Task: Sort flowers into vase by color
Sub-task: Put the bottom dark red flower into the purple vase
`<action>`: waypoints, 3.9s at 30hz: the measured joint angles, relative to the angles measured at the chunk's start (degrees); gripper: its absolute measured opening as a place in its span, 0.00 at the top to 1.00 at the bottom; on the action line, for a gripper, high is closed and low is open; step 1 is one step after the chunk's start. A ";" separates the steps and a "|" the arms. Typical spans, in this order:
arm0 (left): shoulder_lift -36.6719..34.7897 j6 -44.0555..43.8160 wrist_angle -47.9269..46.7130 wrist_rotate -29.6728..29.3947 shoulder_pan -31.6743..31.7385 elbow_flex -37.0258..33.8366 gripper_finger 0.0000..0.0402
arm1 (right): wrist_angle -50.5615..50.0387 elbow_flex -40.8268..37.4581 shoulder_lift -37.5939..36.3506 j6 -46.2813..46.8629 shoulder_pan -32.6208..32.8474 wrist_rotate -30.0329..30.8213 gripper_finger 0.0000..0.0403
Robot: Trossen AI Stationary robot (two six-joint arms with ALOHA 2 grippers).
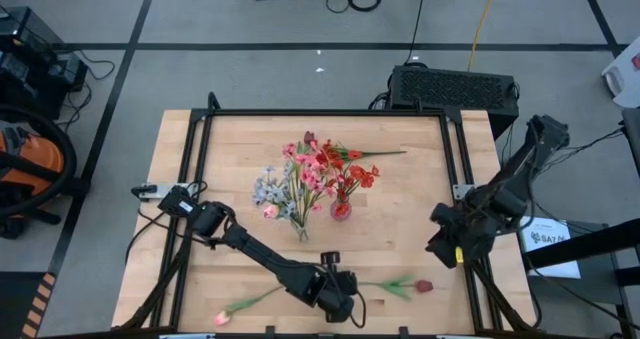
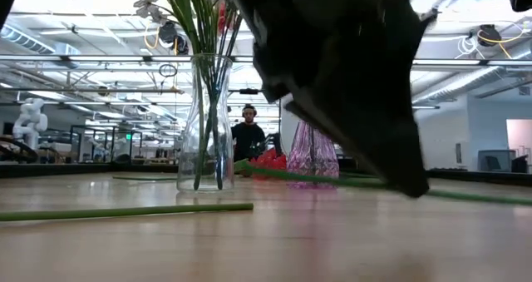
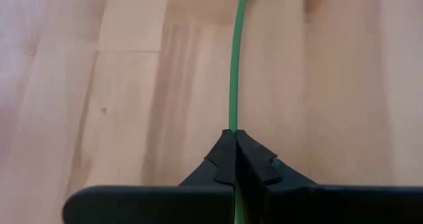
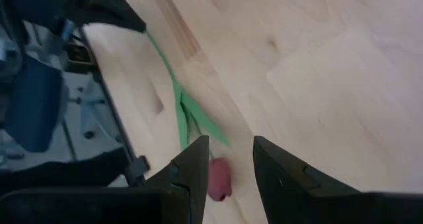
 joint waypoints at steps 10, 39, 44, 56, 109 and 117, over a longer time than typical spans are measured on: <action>-7.43 -14.56 2.49 -6.98 -4.96 -12.24 1.00 | 0.17 0.00 0.48 4.81 5.59 2.78 0.73; -15.15 -14.99 42.35 -27.47 -2.91 -27.55 1.00 | -2.92 0.07 3.73 28.92 18.78 12.95 0.73; -15.15 -10.41 51.70 -27.48 -0.75 -27.55 1.00 | -1.93 0.04 7.40 30.53 18.88 28.00 0.73; -15.15 4.18 76.21 -22.01 3.33 -27.48 1.00 | 18.80 0.04 5.70 2.99 18.88 61.25 0.73; -15.13 8.85 78.63 -11.71 7.05 -23.52 0.91 | 57.62 0.04 -1.12 -59.54 8.78 59.01 0.99; -16.12 11.72 76.35 -11.22 6.96 -23.55 0.69 | 57.10 0.04 -1.14 -60.13 8.81 56.29 1.00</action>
